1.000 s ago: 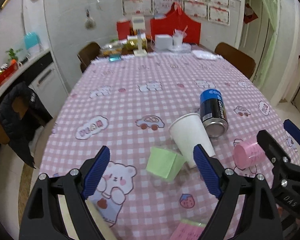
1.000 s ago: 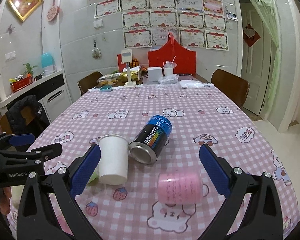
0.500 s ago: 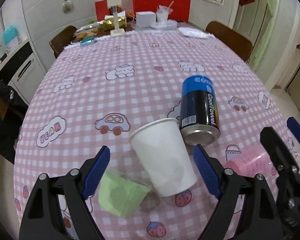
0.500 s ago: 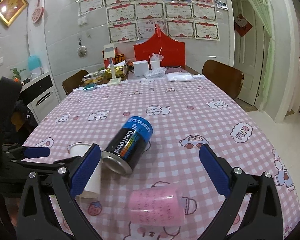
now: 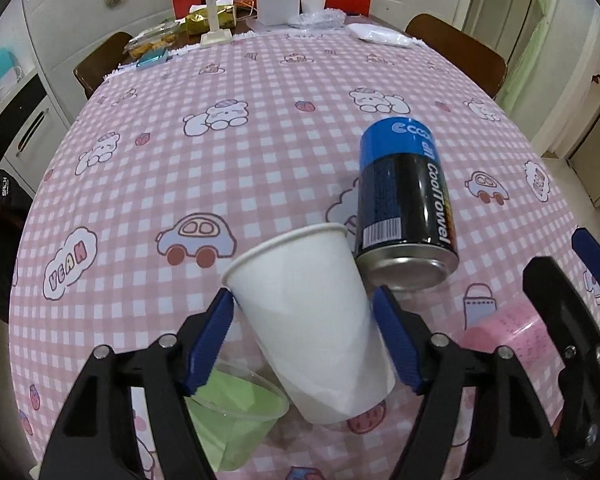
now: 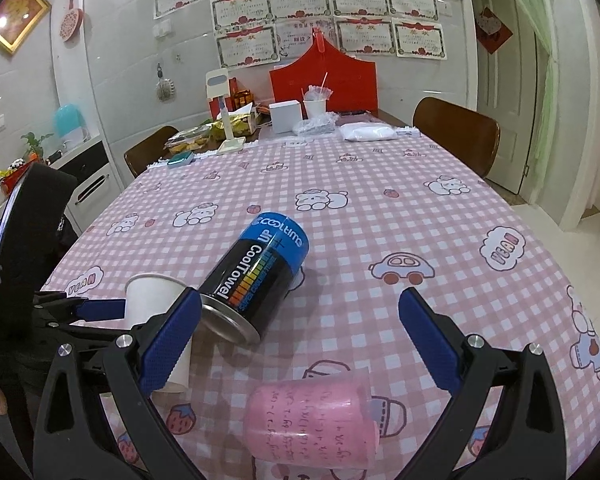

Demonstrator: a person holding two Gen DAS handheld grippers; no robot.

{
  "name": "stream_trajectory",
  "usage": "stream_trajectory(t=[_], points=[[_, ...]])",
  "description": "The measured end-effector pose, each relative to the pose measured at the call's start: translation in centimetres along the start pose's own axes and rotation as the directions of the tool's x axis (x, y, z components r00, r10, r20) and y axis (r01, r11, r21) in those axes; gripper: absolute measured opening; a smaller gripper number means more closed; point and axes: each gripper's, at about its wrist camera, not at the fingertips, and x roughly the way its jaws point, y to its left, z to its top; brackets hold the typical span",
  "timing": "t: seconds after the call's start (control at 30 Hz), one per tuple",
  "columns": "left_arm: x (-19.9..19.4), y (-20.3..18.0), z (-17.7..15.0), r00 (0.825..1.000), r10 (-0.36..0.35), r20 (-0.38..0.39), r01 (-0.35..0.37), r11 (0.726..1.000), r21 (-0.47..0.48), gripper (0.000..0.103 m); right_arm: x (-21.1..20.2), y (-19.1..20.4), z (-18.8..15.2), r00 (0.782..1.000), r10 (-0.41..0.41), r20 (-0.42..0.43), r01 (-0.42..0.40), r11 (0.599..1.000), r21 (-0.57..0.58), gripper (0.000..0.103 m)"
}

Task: Flip cup upside down
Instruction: 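Close the left gripper on the white cup and lift it toward the right gripper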

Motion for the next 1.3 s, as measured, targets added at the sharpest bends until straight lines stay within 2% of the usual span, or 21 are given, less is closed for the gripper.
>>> stream_trajectory(t=[0.13, 0.47, 0.63, 0.8, 1.07, 1.3], points=[[-0.5, 0.2, 0.1, 1.000, -0.019, 0.022, 0.019, 1.000, -0.008, 0.063, -0.2, 0.1, 0.1, 1.000, 0.014, -0.007, -0.014, 1.000, 0.006, 0.095], [-4.6, 0.9, 0.5, 0.992, -0.081, 0.101, 0.083, 0.996, -0.019, 0.061, -2.6, 1.2, 1.7, 0.999, 0.016, 0.052, -0.015, 1.000, -0.008, 0.095], [-8.7, 3.1, 0.5, 0.982, -0.072, 0.177, 0.081, 0.996, -0.040, 0.061, -3.7, 3.7, 3.7, 0.993, 0.071, 0.089, -0.068, 0.997, -0.039, 0.095], [-12.0, 7.6, -0.1, 0.973, -0.016, 0.228, 0.038, 0.995, -0.093, 0.061, -3.5, 8.0, 4.9, 0.986, 0.145, 0.083, -0.137, 0.986, -0.096, 0.095], [-10.1, 15.1, -1.8, 0.986, 0.032, 0.162, -0.001, 0.982, -0.188, 0.061, -0.1, 14.5, 4.2, 0.980, 0.197, -0.027, -0.198, 0.965, -0.173, 0.095], [-5.8, 18.1, -3.0, 0.997, 0.000, 0.076, 0.016, 0.980, -0.199, 0.061, 3.0, 16.8, 2.9, 0.980, 0.163, -0.116, -0.184, 0.962, -0.201, 0.095]])
